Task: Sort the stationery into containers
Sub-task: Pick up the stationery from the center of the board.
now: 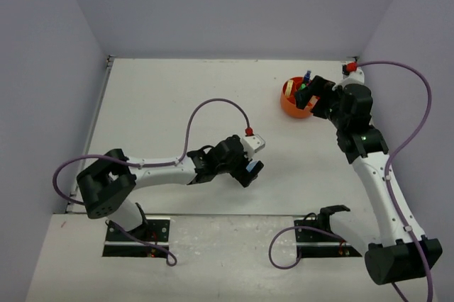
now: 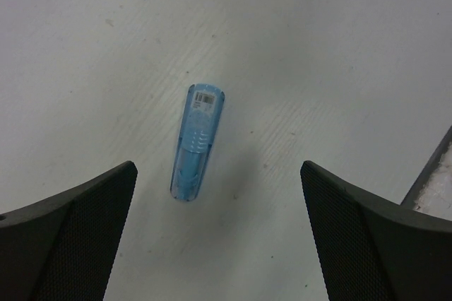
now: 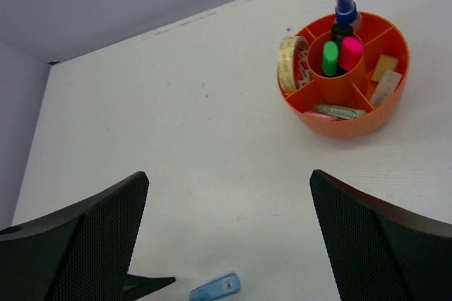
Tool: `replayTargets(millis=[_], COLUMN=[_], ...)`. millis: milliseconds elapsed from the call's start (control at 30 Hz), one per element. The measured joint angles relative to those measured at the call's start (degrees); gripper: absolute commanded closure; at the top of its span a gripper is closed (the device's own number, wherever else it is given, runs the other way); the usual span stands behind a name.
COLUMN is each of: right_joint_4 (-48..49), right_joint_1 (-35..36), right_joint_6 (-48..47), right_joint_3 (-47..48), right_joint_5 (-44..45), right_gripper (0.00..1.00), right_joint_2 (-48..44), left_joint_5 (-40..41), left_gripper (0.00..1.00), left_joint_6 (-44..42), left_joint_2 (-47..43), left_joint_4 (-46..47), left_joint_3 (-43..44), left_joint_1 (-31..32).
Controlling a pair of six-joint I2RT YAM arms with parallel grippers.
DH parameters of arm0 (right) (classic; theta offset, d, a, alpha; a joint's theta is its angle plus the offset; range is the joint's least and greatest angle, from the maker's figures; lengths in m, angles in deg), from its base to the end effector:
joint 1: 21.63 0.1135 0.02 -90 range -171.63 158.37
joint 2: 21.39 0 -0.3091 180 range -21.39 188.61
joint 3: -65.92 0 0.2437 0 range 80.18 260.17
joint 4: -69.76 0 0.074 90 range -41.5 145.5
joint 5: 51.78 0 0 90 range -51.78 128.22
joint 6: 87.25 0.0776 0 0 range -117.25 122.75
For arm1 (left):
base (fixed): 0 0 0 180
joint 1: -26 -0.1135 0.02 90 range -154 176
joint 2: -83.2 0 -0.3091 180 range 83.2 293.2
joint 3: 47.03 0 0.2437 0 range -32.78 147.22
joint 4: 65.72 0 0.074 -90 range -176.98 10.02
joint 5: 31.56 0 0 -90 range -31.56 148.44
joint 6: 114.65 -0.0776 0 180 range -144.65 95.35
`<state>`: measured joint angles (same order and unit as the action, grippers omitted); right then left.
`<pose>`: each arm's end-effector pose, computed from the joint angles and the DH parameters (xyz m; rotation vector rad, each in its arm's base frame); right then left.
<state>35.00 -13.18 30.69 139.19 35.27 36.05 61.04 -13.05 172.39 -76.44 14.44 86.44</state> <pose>0.2283 0.0380 0.3913 0.2916 1.9075 0.4775 0.1757 -0.3027 0.2150 0.9346 2.1199 -0.6155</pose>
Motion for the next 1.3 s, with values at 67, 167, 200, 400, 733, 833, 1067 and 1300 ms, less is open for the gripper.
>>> replayTargets(millis=[67, 167, 200, 400, 733, 833, 1067, 1300], right_joint_4=[0.36, 0.61, 0.65, 0.62, 1.17, 2.03, 3.78, 11.14], right_joint_1=[0.06, 0.10, 0.17, 0.17, 0.17, 0.17, 0.17, 9.41], right_joint_6=[-0.55, -1.10, -1.20, -1.43, -1.41, -1.36, -0.07, 5.32], right_joint_3=[-0.61, -1.59, -1.91, -3.53, -4.22, -4.88, -7.49, -23.32], right_joint_5=[-3.32, -8.23, -9.17, -11.85, -13.10, -13.59, -20.51, -28.64], right_gripper=[0.01, 0.01, 0.01, 0.01, 0.01, 0.01, 0.04, 0.23], right_joint_2=[-1.47, -1.21, -0.87, -0.64, -3.03, -3.59, -3.63, -2.17], left_joint_5=[-1.81, -2.60, -2.65, -2.25, -0.68, -0.70, 1.26, 3.18], left_gripper=[0.12, 0.35, 0.36, 0.35, 1.00, 1.00, 1.00, 1.00], left_joint_6=[-2.29, -4.90, -5.31, -6.73, -6.51, -6.28, -4.43, -3.18], left_joint_2=[2.86, 10.42, 12.90, 16.58, 16.45, 15.65, 9.08, -8.46], left_joint_4=[-1.17, -4.81, -5.43, -7.36, -7.81, -7.50, -7.24, 3.38], left_joint_3=[2.38, 9.23, 10.99, 11.95, 11.70, 10.58, 3.15, -10.26], left_joint_1=[-0.07, -0.08, -0.10, -0.35, -1.03, -1.12, -1.13, -0.72])
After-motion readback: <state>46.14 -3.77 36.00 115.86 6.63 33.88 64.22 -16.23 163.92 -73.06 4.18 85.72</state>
